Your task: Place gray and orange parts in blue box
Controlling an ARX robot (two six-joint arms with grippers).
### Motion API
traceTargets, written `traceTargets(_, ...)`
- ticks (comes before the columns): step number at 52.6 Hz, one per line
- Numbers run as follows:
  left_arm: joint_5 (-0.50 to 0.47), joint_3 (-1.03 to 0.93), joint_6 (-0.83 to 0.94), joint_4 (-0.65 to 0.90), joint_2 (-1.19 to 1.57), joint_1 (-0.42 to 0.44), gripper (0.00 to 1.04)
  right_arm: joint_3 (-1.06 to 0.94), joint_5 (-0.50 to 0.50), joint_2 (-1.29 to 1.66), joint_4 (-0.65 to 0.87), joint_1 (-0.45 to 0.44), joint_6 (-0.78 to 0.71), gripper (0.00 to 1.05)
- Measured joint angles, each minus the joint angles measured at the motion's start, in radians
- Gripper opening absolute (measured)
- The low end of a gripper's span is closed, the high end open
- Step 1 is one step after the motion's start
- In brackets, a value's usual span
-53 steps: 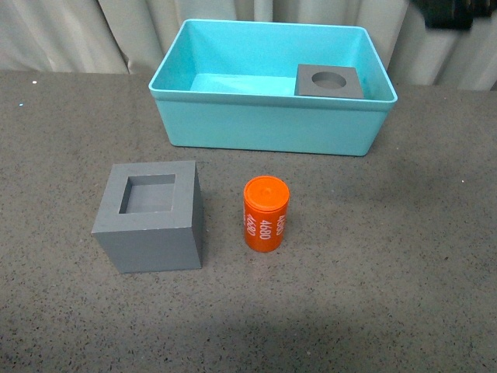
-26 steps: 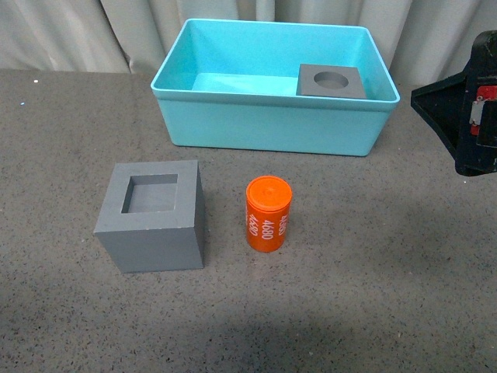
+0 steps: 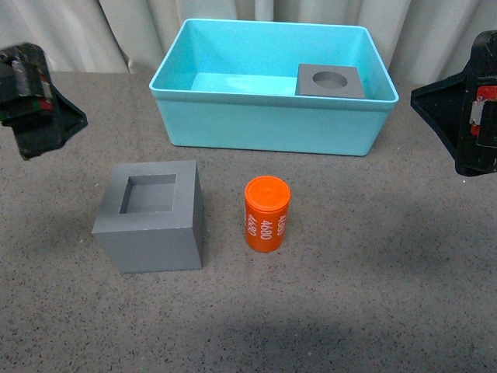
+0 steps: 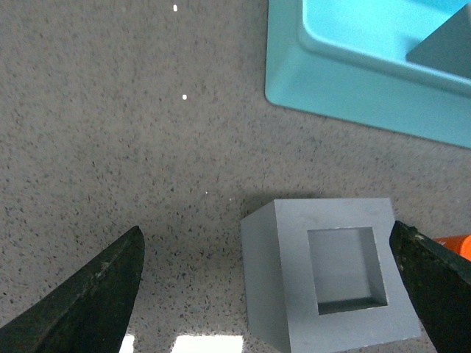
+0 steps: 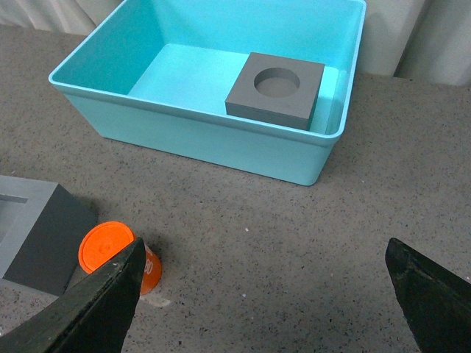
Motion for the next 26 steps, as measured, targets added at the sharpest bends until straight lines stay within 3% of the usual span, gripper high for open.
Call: traceTargets(26,-0.03,0.132,-0.099,-0.103,0.251,-0.105,0.98,0.0,0.0,0.0,0.0,0.0,0.0,0.95)
